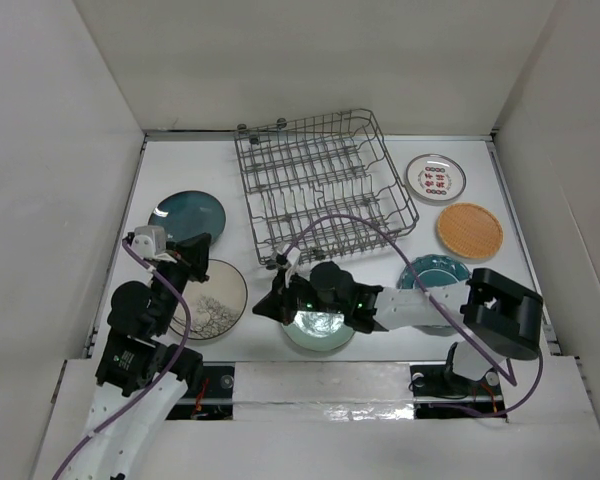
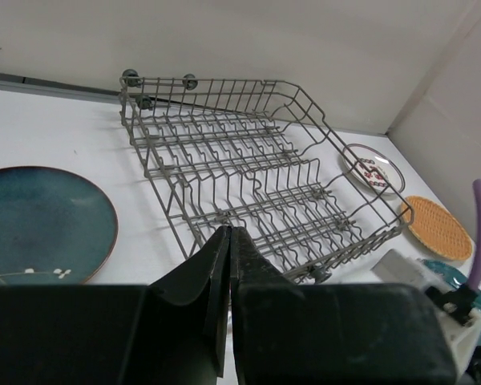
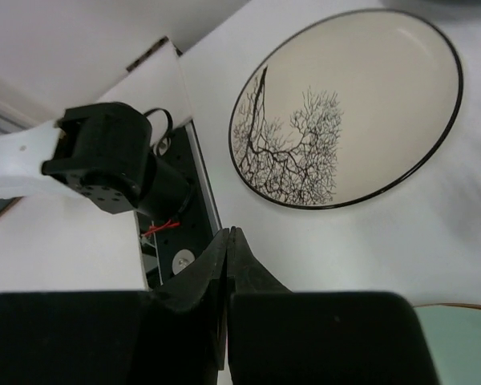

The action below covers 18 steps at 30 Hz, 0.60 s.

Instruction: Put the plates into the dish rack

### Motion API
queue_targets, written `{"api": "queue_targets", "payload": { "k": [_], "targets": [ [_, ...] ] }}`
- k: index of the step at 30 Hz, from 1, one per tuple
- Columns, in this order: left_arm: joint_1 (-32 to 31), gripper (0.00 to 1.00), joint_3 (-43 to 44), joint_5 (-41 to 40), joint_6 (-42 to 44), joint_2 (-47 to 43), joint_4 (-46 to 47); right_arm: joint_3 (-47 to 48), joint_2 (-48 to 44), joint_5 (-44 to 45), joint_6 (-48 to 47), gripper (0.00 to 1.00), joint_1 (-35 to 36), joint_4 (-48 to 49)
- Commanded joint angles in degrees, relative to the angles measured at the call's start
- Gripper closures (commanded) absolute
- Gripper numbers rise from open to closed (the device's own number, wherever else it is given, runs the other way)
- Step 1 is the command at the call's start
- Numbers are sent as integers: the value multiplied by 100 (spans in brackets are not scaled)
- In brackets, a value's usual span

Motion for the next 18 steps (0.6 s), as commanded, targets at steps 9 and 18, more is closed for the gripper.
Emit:
{"api": "queue_targets", "payload": {
  "k": [9, 18],
  "targets": [
    [5, 98, 66, -79, 17, -228, 109, 908, 1191, 1248, 796, 97, 199, -1178],
    [5, 82, 74, 149, 70, -175, 153, 1558, 2008, 1590, 1597, 43, 199, -1310]
  ]
}}
